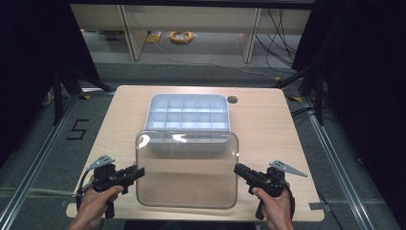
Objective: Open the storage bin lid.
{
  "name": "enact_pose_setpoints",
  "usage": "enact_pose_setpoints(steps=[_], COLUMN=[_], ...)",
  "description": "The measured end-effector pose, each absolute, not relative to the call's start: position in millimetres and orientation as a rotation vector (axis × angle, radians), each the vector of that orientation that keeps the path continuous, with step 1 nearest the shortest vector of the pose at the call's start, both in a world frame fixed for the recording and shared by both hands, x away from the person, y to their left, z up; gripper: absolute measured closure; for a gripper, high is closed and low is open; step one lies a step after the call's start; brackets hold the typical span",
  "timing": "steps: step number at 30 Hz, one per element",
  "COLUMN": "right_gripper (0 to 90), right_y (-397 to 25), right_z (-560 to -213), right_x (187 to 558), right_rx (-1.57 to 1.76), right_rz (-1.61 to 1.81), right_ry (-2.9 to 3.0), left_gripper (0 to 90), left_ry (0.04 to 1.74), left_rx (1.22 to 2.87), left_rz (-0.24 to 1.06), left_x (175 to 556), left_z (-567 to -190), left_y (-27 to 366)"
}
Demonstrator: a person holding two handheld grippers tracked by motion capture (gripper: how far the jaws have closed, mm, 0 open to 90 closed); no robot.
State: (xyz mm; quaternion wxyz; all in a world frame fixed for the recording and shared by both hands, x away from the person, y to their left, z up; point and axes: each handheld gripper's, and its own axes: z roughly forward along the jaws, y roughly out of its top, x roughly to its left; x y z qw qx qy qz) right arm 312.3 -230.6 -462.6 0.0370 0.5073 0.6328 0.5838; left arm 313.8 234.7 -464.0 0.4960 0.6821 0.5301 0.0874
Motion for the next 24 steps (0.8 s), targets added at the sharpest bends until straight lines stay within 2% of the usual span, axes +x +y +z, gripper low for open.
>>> enact_pose_setpoints(steps=[24], right_gripper=[72.7], right_y=[-231.7], right_z=[-492.7], right_x=[317.6], right_rx=[1.657], right_rz=[1.679], right_ry=[2.001], left_gripper=[59.4], left_ry=[1.313], left_rx=[1.692], left_rz=[0.117], left_x=[312.7], left_z=[-488.3], left_y=[233.3])
